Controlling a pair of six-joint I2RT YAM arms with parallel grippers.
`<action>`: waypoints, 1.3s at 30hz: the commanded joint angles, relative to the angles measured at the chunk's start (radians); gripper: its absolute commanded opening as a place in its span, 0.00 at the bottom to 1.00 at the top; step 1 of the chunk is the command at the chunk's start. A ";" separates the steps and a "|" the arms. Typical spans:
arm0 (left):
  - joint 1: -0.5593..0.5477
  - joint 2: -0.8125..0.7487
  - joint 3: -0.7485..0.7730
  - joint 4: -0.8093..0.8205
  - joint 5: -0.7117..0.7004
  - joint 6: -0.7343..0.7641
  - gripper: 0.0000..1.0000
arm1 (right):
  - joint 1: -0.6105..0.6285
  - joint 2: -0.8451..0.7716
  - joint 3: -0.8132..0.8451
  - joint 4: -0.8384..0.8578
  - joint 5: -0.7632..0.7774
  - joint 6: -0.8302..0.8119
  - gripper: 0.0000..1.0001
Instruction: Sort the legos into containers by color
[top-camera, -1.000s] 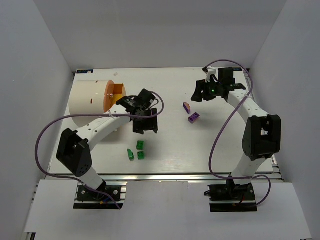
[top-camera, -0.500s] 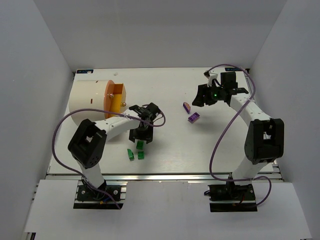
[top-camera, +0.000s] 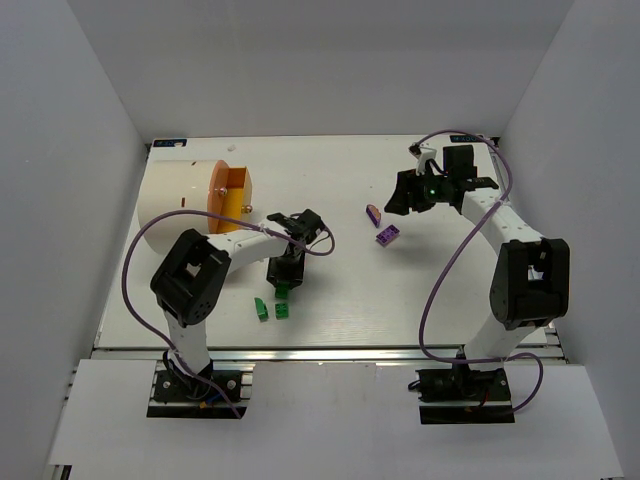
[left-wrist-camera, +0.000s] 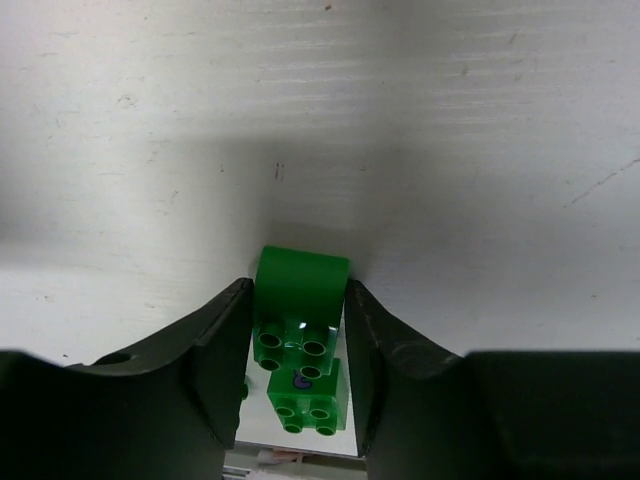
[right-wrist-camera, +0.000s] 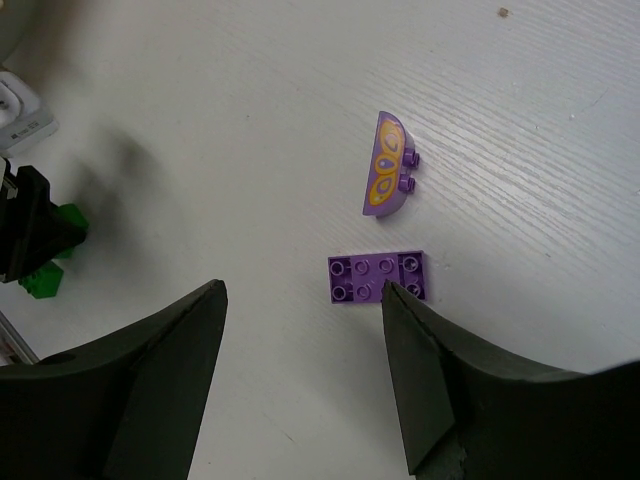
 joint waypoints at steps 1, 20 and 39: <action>0.006 -0.011 0.004 0.027 0.011 0.001 0.50 | -0.006 -0.022 0.020 0.018 -0.021 -0.003 0.69; 0.012 -0.055 0.579 -0.232 -0.221 0.171 0.05 | -0.016 -0.007 0.015 0.019 -0.080 -0.018 0.47; 0.080 -0.112 0.690 -0.454 -0.675 0.188 0.05 | -0.011 -0.002 0.003 0.029 -0.090 -0.019 0.42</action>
